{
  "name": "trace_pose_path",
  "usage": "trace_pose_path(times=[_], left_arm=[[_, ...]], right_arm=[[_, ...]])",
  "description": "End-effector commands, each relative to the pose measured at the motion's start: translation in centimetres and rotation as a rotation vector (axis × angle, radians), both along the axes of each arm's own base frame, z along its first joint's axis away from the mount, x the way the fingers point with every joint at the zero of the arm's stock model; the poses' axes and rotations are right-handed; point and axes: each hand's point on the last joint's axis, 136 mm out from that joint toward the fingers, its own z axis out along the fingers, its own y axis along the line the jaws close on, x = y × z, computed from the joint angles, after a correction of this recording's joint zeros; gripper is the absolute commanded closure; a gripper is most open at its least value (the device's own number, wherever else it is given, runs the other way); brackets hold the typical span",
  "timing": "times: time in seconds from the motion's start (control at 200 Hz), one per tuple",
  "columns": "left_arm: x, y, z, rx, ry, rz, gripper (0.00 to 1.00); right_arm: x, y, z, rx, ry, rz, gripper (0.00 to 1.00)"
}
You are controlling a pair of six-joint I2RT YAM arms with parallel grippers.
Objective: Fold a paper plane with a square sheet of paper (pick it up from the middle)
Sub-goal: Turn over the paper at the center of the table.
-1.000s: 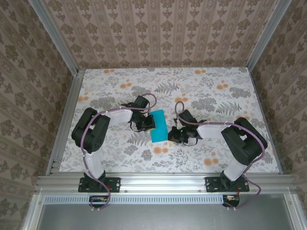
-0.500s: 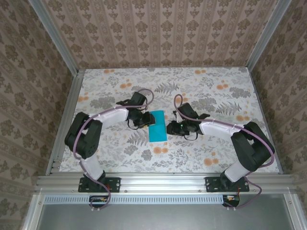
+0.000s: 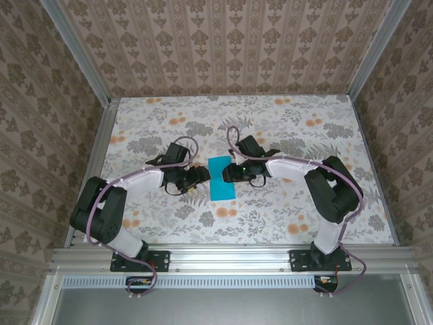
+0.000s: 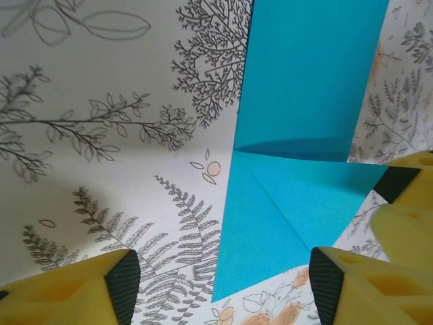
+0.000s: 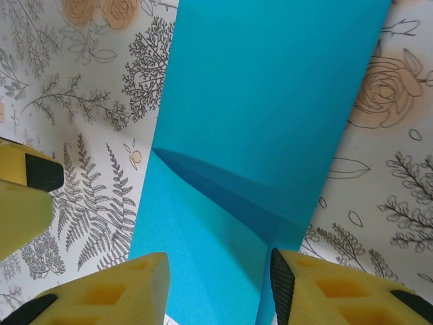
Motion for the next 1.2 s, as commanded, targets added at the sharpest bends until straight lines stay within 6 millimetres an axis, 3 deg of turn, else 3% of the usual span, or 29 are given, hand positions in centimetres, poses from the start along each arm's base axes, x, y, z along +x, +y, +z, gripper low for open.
trace_pose_path(times=[0.0, 0.29, 0.48, 0.665, 0.86, 1.195], left_arm=[[0.7, -1.0, 1.6, -0.089, -0.041, 0.007, 0.27], [0.8, -2.3, 1.3, -0.179, -0.024, 0.006, 0.26], [0.8, -3.2, 1.2, -0.212, -0.03, -0.016, 0.3], [0.7, -4.3, 0.4, -0.225, -0.019, -0.044, 0.35], [0.7, -5.8, -0.1, -0.243, -0.01, -0.076, 0.39], [1.8, -7.4, 0.6, -0.272, -0.055, -0.1, 0.49]], right_arm=[[0.8, 0.5, 0.4, 0.05, -0.005, 0.054, 0.54], [0.3, 1.7, -0.1, 0.181, 0.069, 0.13, 0.62], [0.9, 1.3, -0.4, 0.241, 0.094, 0.091, 0.81], [2.1, 1.2, 1.3, 0.403, 0.095, 0.004, 0.93], [2.8, 0.8, 2.6, 0.532, 0.105, -0.058, 0.93], [2.6, 0.2, 1.6, 0.527, 0.128, -0.091, 0.93]])
